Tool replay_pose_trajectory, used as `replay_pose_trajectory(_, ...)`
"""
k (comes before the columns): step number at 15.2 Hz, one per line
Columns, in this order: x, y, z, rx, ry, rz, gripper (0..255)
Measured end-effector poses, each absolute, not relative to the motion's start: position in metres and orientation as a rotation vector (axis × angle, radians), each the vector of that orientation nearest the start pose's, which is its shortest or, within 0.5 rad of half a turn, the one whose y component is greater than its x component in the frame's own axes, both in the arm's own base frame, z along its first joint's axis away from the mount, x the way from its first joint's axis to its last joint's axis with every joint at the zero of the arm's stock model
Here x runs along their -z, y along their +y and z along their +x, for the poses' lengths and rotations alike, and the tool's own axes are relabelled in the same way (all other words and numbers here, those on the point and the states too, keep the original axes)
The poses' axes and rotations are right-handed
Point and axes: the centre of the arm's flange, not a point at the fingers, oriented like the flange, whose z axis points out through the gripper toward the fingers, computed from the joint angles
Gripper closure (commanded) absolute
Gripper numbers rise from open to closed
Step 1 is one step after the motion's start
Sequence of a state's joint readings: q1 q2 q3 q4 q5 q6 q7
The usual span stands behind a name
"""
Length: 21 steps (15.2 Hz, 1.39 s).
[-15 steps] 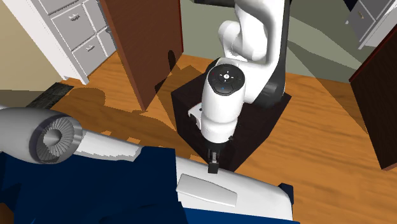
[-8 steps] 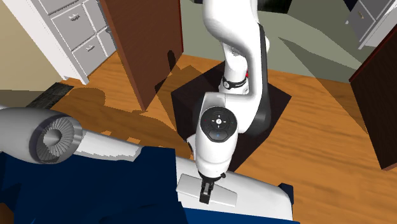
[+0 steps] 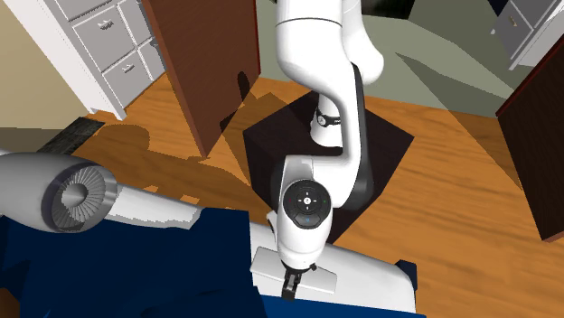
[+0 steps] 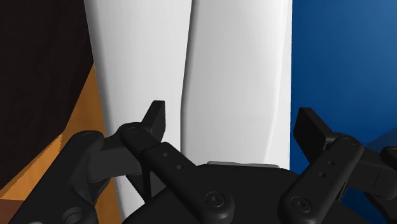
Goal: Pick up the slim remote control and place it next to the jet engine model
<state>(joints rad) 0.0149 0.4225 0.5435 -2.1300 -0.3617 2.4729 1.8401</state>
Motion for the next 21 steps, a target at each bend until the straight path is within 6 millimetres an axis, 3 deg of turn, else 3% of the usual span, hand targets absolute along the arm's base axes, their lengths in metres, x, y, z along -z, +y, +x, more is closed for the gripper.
replay_pose_trajectory(7,-0.228,0.303,0.485,0.017,1.552,-2.728,0)
replay_pose_trajectory(8,-0.228,0.303,0.485,0.017,1.552,-2.728,255)
replay_pose_trajectory(18,-0.228,0.303,0.485,0.017,1.552,-2.728,255)
replay_pose_trajectory(21,-0.239,0.302,0.485,0.017,1.552,-2.728,255)
